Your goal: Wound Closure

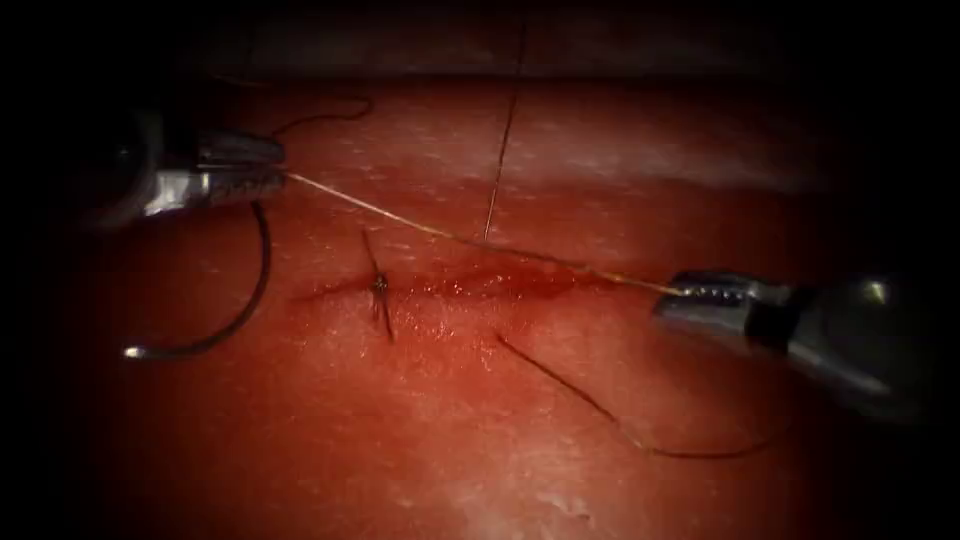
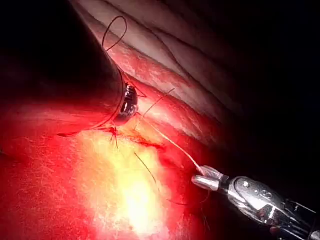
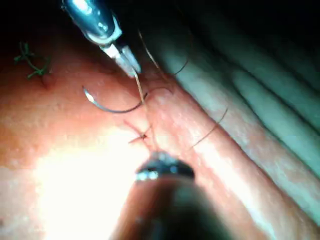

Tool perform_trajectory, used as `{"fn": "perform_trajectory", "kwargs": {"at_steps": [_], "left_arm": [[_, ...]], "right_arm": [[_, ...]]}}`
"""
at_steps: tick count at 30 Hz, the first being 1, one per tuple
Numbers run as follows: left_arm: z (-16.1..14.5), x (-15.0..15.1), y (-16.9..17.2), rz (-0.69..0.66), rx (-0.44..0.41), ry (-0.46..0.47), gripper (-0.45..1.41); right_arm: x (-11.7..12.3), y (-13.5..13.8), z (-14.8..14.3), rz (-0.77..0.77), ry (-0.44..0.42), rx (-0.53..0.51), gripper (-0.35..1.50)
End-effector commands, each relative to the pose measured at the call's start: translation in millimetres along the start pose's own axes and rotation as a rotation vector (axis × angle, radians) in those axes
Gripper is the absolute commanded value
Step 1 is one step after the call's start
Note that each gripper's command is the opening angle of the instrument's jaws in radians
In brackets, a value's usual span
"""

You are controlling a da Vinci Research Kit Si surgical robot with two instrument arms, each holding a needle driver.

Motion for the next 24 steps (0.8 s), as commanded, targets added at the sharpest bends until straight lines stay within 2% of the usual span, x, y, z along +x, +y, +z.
{"fn": "perform_trajectory", "kwargs": {"at_steps": [1, 6, 8, 13, 14, 15, 16, 17, 18, 19, 20, 21, 24], "left_arm": [[0.9, 0.1, -0.3, 0.032, 0.002, 0.005, -0.35], [1.2, 0.3, -0.5, 0.188, 0.001, 0.035, -0.35], [1.3, 0.3, -0.5, 0.192, 0.009, 0.055, -0.35], [1.3, 0.3, -0.5, 0.189, 0.028, 0.085, -0.35], [1.3, 0.3, -0.6, 0.188, 0.033, 0.104, -0.35], [1.3, 0.2, -0.7, 0.188, 0.039, 0.114, -0.35], [1.3, 0.2, -0.8, 0.187, 0.043, 0.125, -0.35], [1.3, 0.2, -0.9, 0.186, 0.047, 0.137, -0.35], [1.2, 0.3, -1.0, 0.19, 0.053, 0.155, -0.35], [1.2, 0.4, -1.0, 0.182, 0.056, 0.171, -0.35], [1.1, 0.6, -1.1, 0.174, 0.059, 0.182, -0.35], [1.1, 0.8, -1.0, 0.155, 0.059, 0.199, -0.35], [1.6, 1.4, -0.7, 0.033, 0.044, 0.265, -0.35]], "right_arm": [[0.1, -0.3, 0.4, 0.001, 0.04, 0.014, 1.14], [0.5, 0.1, -0.1, 0.007, 0.073, 0.066, 1.43], [0.8, 0.3, -0.5, 0.011, 0.092, 0.074, 1.48], [1.3, 0.9, -2.5, 0.008, 0.146, 0.103, 1.46], [1.9, 1.9, -3.7, -0.007, 0.175, 0.113, 1.33], [2.5, 2.7, -4.4, -0.004, 0.222, 0.103, 1.33], [2.9, 3.4, -4.9, -0.002, 0.262, 0.086, 1.24], [3.2, 4.2, -5.3, -0.015, 0.32, 0.07, 1.04], [3.3, 4.7, -5.4, -0.018, 0.329, 0.065, 0.74], [3.3, 5.1, -5.1, -0.034, 0.333, 0.059, 0.27], [3.2, 5.5, -4.8, -0.047, 0.335, 0.053, -0.35], [2.8, 5.9, -3.9, -0.07, 0.341, 0.044, -0.35], [0.1, 6.8, 2.0, -0.123, 0.344, 0.043, -0.35]]}}
